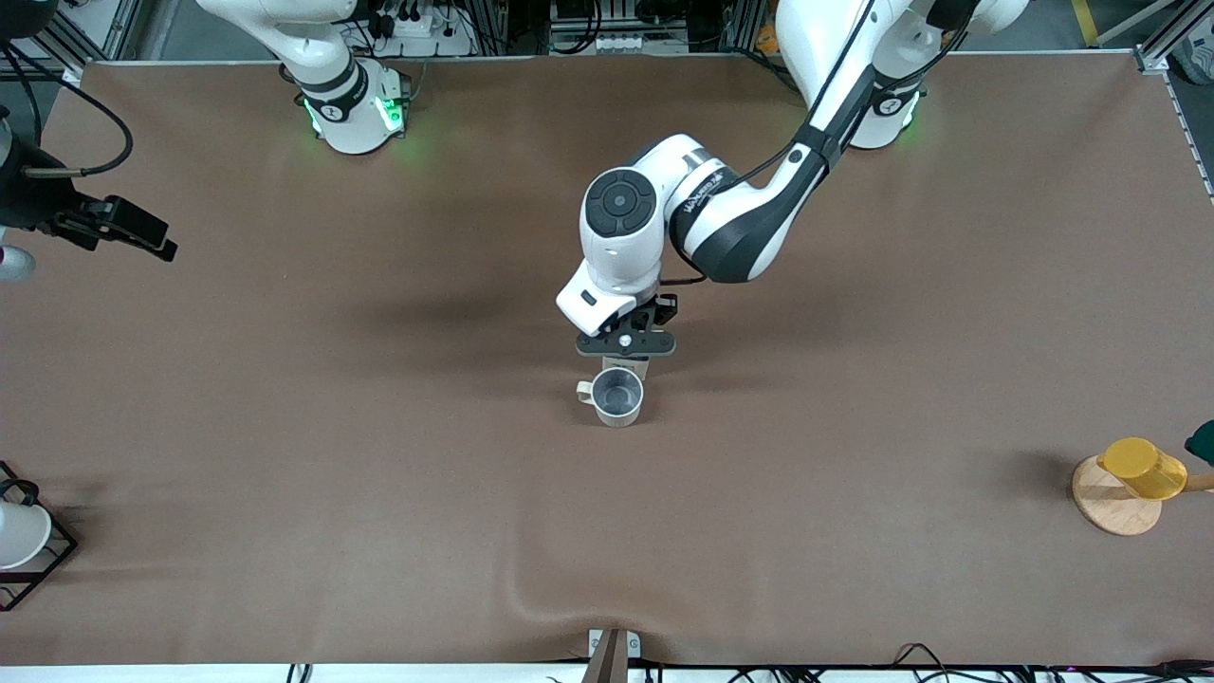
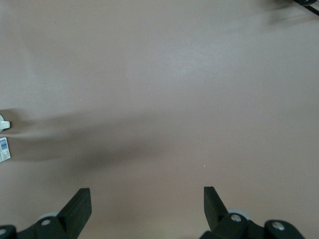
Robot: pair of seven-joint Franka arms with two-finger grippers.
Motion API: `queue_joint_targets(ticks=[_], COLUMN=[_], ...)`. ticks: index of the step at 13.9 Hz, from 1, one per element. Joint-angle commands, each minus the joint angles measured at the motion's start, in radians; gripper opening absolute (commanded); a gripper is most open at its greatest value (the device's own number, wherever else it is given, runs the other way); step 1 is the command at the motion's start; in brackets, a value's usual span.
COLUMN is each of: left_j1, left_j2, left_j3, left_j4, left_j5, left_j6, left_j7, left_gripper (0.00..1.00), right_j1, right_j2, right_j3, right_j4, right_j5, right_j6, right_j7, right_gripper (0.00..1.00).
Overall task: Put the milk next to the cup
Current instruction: 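Lower the milk carton beside the mug and open the left gripper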
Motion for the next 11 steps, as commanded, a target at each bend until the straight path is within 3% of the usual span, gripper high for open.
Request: queue_joint_targets(ticks=[1,2,4,11], left_j1=[-0.020,-0.020,-0.015,0.000], left_j2=[0.021,0.021,0.021,-0.074], left_j3=[0.009,0.009,0.009,0.007], left_j4=[0.028,0.028,0.025,0.025], left_j5=[0.018,0.018,0.014,0.008], left_j6=[0.013,0.013,0.013,-0.053], left_j7=[-0.035,-0.035,-0.035,-0.040], left_gripper=[0.44,0.50,1.00,1.00], right_j1=[0.021,0.021,0.021,0.020], right_j2=[-0.013,-0.013,-0.013,-0.013], right_j3=[-0.016,-0.015,-0.007,-0.007], right_j4=[0.014,0.017,0.020,0.020], right_j5=[0.016,0.016,0.016,0.003], right_j6=[-0.017,-0.016,-0.014,-0.006], right_j7=[0.025,0.031,0.048,0.045], right_gripper=[1.00,1.00,1.00,1.00])
